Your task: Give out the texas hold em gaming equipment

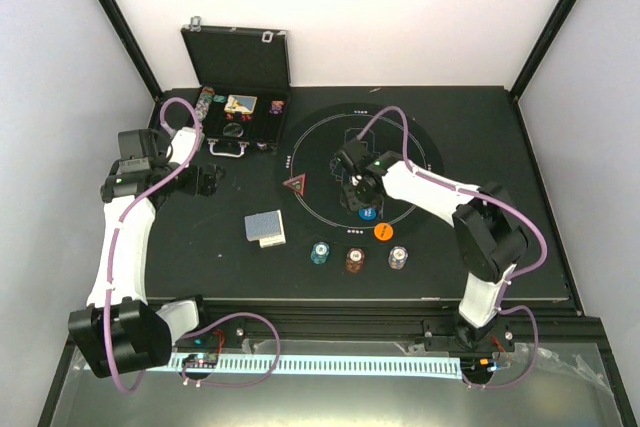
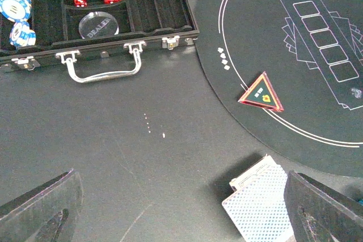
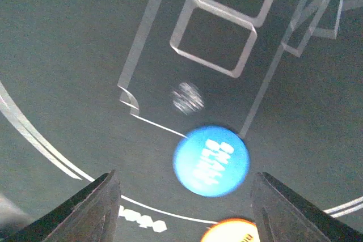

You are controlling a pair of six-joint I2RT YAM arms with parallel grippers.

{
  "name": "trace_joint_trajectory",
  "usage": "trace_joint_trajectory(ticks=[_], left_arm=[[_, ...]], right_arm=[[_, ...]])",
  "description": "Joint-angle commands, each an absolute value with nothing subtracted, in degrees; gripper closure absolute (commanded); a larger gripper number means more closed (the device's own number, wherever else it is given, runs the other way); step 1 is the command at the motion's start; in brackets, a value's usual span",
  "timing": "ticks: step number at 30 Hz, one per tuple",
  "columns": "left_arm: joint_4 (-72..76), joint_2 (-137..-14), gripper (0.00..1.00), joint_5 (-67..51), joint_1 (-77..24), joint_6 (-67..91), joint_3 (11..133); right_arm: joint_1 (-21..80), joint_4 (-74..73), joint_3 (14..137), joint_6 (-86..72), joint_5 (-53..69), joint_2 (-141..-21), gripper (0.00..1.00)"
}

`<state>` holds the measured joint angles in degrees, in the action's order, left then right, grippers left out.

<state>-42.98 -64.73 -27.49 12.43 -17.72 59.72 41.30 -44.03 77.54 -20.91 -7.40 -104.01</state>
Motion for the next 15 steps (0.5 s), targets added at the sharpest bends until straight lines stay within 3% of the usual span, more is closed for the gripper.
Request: trace_joint_trajectory(ticks=[1,9,15], left_arm=[[-44.3,-64.3,0.01,-29.2,12.9,-16.4,62.1],[-44.3,-63.9,0.01,-29.2,12.9,-16.1,62.1],[-44.4,-63.9,0.01,-28.8,12.9,-16.0,62.1]], right_arm=[[39.5,-40.4,69.8,-21.6,-8.7,-102.1,0.33],[39.1,-38.6,66.4,-21.6,-8.9,-103.2,0.34],[38.9,-37.5,66.1,-21.5,-8.5,-105.2,0.40]])
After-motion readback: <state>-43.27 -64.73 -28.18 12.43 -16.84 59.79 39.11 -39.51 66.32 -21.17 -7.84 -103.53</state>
